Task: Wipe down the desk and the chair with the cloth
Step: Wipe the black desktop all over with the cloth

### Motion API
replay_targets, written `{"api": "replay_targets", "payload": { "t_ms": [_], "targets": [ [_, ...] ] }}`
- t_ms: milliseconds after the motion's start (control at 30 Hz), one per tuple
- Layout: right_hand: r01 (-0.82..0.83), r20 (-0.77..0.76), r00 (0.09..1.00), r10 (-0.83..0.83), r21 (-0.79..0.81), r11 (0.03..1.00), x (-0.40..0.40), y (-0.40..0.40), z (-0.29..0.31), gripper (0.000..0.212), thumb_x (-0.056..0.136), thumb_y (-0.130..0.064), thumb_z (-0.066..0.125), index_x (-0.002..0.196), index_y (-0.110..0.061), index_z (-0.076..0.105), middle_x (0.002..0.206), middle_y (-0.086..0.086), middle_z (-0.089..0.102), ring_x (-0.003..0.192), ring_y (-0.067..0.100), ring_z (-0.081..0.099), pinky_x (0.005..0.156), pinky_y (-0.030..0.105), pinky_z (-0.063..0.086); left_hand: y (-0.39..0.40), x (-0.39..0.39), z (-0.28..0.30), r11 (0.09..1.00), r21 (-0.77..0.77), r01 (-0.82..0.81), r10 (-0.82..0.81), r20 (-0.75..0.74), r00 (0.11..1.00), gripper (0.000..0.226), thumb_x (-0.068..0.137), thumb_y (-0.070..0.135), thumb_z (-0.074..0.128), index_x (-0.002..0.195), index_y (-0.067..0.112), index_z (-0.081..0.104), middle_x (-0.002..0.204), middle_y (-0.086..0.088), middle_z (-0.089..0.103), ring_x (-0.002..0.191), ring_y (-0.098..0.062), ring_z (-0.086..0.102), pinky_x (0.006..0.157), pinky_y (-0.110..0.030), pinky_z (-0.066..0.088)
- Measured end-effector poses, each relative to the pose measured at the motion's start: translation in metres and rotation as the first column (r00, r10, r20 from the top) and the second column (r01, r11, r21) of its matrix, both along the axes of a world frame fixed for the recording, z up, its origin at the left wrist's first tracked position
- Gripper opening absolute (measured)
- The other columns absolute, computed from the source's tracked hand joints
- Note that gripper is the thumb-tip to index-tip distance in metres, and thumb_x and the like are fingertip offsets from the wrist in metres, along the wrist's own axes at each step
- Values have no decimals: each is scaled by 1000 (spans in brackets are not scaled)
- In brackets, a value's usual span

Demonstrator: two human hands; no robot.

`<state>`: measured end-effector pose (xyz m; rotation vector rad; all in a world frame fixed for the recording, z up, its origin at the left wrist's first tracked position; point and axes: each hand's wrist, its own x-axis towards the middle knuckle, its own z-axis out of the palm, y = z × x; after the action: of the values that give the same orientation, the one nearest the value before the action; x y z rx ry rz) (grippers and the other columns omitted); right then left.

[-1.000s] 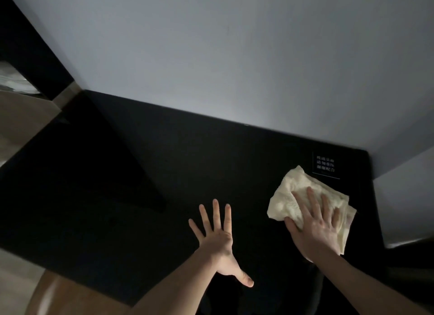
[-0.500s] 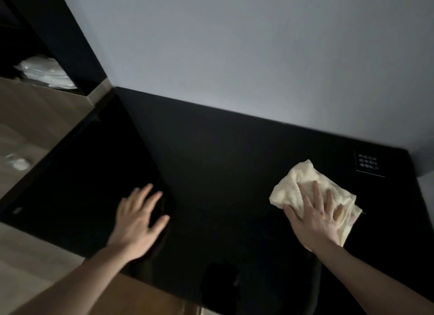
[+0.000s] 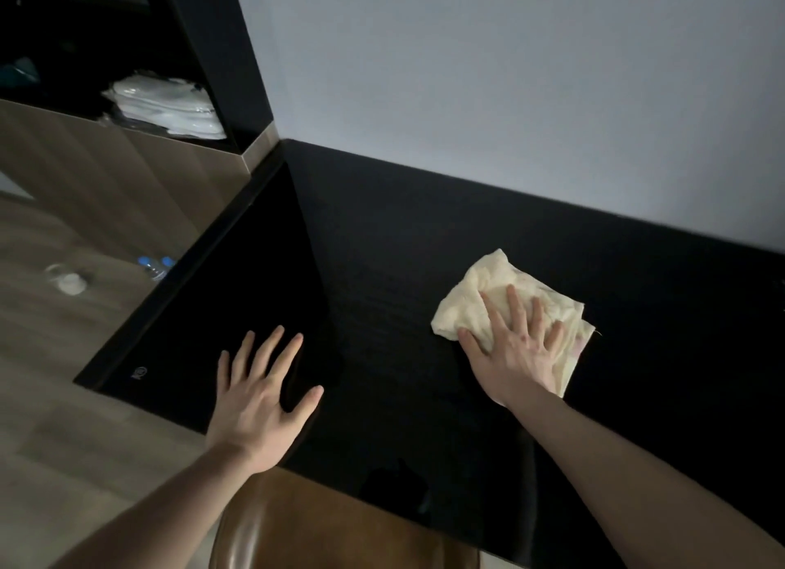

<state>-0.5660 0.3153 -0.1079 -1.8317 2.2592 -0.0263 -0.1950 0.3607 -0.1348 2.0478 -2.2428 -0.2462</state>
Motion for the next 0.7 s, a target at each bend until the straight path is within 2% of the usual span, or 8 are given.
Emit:
{"api": "replay_targets", "payload": {
  "t_ms": [100,233,533,700],
  "targets": [
    [-65,24,998,65,-24,998,28,-9,-3,79,97,-85,18,166,-51,5,179,-5,-10,162,31,-22,123,65,-20,-1,0,0,1000,0,-7,7,-3,1000,86,94,84,28,168,39,26,177,9,16,165,-27,6,132,-57,5],
    [-102,61,992,107,-75,992,35,-15,-7,78,97,-84,19,167,-50,12,179,-6,-6,163,31,-20,125,64,-19,-1,-1,0,1000,10,-20,20,-5,1000,88,94,85,25,168,39,23,177,10,13,165,-24,2,133,-55,3],
    [-63,120,990,78,-119,991,33,-11,-8,72,101,-80,19,166,-49,16,179,-6,-2,164,30,-18,127,64,-13,-1,-2,2,999,40,-20,19,16,1000,88,93,86,25,167,38,26,177,11,14,165,-24,3,132,-57,6],
    [-35,100,994,46,-111,993,36,-11,-11,72,100,-82,17,165,-51,10,179,-8,-5,163,27,-20,128,61,-16,-2,-3,5,998,57,-15,14,15,1000,89,93,86,22,168,39,23,177,12,11,165,-23,-1,133,-56,2]
  ]
}}
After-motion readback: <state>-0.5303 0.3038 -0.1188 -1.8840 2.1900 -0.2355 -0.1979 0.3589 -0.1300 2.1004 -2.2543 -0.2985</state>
